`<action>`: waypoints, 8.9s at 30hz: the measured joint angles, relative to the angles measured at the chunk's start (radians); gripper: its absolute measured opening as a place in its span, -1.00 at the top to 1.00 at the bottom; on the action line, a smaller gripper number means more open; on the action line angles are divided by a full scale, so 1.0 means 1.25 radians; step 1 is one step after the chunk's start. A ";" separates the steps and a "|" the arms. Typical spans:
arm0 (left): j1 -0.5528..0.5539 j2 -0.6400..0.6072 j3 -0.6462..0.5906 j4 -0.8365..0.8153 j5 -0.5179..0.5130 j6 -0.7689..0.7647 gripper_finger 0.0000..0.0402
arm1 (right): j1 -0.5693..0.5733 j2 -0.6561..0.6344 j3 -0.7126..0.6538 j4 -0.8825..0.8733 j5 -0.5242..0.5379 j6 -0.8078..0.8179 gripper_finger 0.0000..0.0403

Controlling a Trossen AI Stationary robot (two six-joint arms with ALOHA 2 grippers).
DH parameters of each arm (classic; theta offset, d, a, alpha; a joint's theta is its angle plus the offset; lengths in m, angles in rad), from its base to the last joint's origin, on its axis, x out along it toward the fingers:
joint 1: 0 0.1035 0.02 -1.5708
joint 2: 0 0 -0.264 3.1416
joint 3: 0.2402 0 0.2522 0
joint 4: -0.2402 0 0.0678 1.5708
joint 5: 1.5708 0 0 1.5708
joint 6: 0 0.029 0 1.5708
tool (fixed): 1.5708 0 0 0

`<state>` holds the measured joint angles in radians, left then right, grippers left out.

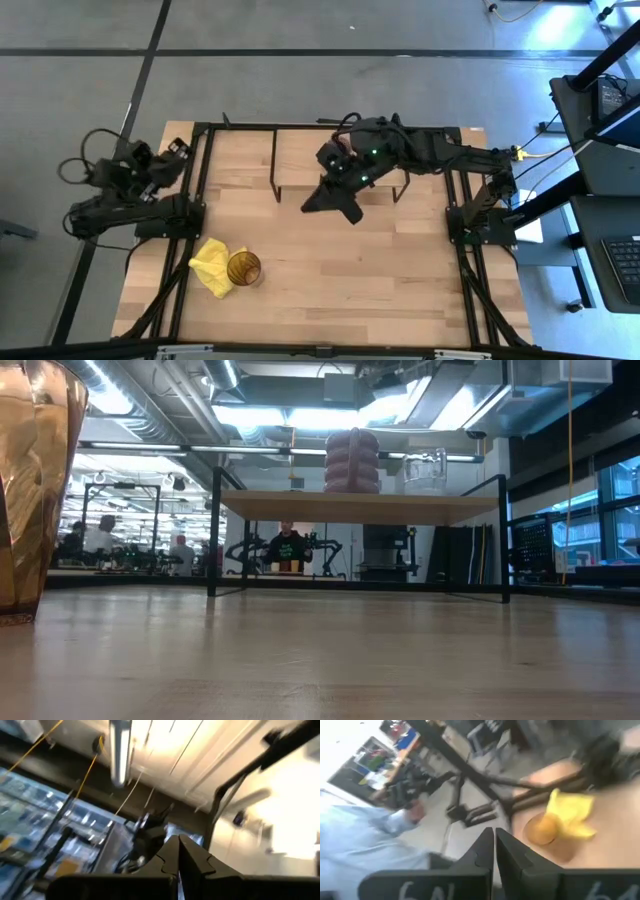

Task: Stack small to large cups/mugs on shelf
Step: Put the brown glass on the shelf

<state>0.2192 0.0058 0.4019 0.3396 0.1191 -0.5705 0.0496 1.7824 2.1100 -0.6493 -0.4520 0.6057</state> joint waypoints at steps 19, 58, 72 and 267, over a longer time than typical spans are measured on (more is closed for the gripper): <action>0.001 0.001 0.115 -0.209 -0.002 0.054 1.00 | 0.087 -0.277 -0.350 0.151 -0.016 -0.303 0.88; 0.001 0.001 0.114 -0.424 -0.064 0.114 1.00 | 0.087 -1.172 -1.683 0.974 0.166 -0.299 0.88; 0.001 0.001 0.115 -0.446 -0.006 0.039 1.00 | 0.087 -1.172 -1.682 0.725 0.088 -0.344 0.88; 0.212 1.388 1.546 -1.512 -0.047 0.379 1.00 | 0.087 -1.171 -1.682 0.718 0.089 -0.343 0.88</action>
<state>0.4847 1.7405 2.3344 -1.5509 0.0601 -0.0973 0.1584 0.3182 0.0074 0.2488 -0.3412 0.1776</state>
